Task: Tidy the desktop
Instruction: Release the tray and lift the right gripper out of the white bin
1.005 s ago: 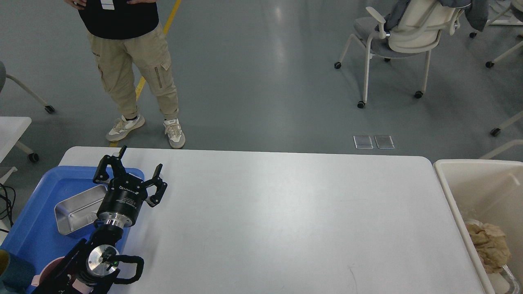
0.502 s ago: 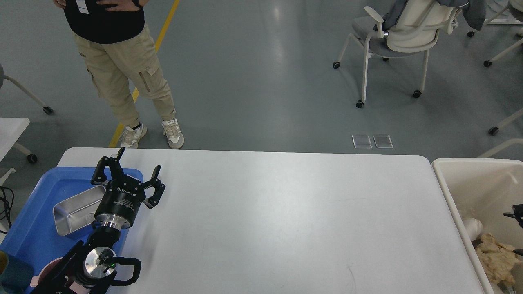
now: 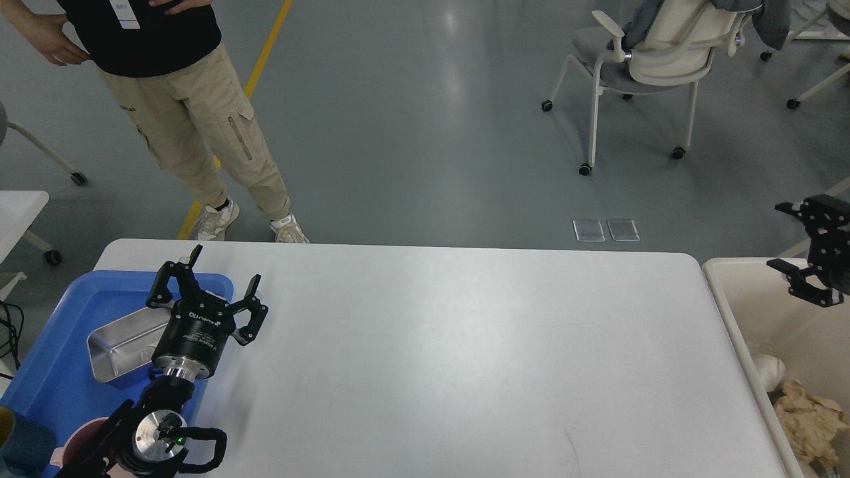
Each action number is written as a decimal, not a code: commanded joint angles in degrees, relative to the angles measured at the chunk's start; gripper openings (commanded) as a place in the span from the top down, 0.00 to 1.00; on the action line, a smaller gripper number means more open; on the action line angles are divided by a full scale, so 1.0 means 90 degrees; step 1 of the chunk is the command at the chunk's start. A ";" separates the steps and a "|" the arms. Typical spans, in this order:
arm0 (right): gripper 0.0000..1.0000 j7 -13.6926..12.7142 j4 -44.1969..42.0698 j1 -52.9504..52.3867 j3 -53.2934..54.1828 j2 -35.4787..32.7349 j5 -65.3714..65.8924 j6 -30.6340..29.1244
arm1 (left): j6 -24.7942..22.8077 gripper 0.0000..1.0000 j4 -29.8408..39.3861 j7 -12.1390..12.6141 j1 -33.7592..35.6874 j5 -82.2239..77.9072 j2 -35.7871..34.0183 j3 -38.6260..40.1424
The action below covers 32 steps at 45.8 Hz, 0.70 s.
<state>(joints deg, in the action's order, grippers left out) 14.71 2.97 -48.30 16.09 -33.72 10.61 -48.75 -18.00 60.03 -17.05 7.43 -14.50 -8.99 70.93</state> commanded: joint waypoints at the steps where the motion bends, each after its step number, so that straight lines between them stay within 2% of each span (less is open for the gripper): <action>1: 0.00 -0.0081 0.0519 -0.0014 0.0799 0.0104 -0.0690 -0.0139 | -0.0012 0.02 0.0000 0.0000 -0.0064 0.0000 -0.0007 -0.0001; 8: 0.00 -0.0121 0.1768 0.0395 0.1873 0.0104 -0.1110 -0.0140 | -0.0051 0.02 0.0000 0.0000 -0.0132 0.0000 -0.0056 0.0019; 19: 0.00 -0.0130 0.4532 0.1801 0.3250 0.0084 -0.1130 0.0094 | -0.0051 0.02 0.0010 0.0000 -0.0230 0.0000 -0.0066 0.0058; 24: 0.00 -0.0121 0.4973 0.2260 0.3622 0.0181 -0.1130 0.0192 | -0.0051 0.02 0.0010 0.0000 -0.0240 -0.0010 -0.0066 0.0068; 32: 0.00 -0.0101 0.5022 0.2993 0.4178 0.1138 -0.1130 0.0241 | -0.0032 0.02 0.0030 0.0010 -0.0318 0.0000 -0.0046 0.0087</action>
<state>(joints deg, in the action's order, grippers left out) 13.68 47.92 -25.28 50.68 -28.51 0.43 -46.82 -18.48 60.13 -17.05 5.15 -14.58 -9.55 71.59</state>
